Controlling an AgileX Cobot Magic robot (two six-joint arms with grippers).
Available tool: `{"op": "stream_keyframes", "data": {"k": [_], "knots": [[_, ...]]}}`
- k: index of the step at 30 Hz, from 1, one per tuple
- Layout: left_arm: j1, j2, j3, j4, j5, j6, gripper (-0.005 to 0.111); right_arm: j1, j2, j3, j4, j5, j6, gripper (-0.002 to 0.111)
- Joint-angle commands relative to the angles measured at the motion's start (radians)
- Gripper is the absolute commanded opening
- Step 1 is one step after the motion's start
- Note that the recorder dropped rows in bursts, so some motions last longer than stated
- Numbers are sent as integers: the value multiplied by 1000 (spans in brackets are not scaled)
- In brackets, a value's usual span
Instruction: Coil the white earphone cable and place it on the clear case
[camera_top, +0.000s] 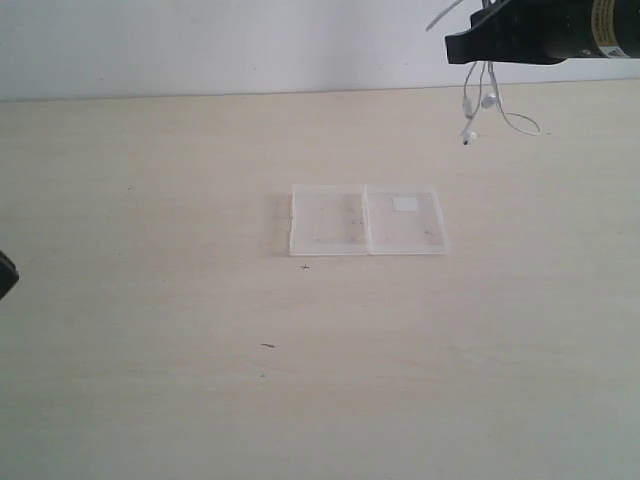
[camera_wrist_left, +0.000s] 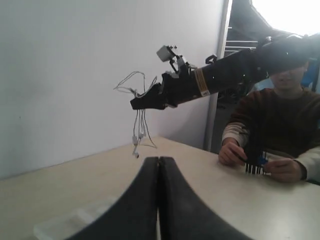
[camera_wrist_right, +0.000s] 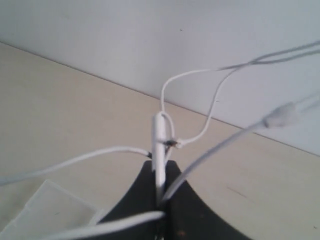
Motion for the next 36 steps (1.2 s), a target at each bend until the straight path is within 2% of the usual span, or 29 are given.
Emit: {"op": "stream_keyframes", "data": {"k": [1,8,12,36], "knots": [[3,-64,4,151,63,-147,0,-2,-7,7,40,-50,-20,0],[3,-82,4,339,107,-205,0,-2,-7,7,78,-50,-32,0],[3,-82,4,382,105,-203,0,-2,-7,9,78,-50,-32,0],[3,-82,4,386,105,-200,0,-2,-7,101,114,-112,-34,0]]}}
